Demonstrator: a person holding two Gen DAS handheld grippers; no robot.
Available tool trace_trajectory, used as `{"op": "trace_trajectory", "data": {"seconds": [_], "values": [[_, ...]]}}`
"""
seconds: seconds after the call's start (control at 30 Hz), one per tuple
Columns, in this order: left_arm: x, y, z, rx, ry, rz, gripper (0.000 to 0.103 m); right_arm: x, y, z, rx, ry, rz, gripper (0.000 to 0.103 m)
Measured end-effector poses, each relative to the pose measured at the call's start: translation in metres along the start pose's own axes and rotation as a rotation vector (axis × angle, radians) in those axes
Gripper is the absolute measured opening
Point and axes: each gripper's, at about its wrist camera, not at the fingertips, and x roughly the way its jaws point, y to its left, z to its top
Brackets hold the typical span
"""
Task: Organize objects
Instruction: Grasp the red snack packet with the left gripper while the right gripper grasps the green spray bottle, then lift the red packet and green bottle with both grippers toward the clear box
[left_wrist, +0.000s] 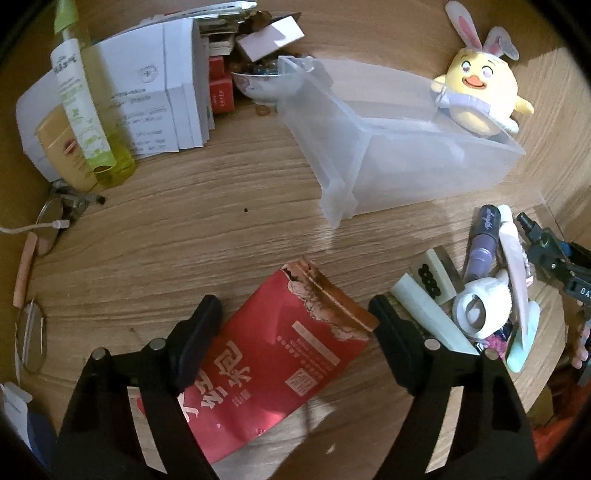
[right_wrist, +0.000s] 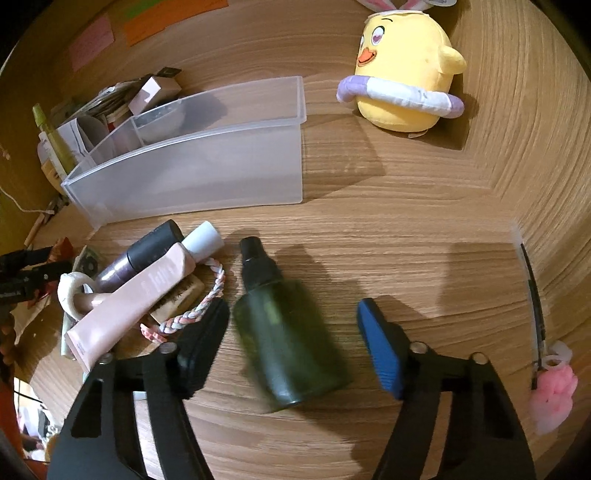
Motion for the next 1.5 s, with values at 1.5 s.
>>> {"op": "trace_trajectory", "data": {"seconds": [1.5], "values": [[-0.1, -0.03, 0.059, -0.046, -0.377, -0.047, 0.061, -0.051, 0.022, 0.057, -0.08, -0.282, 0.09, 0.039]]}}
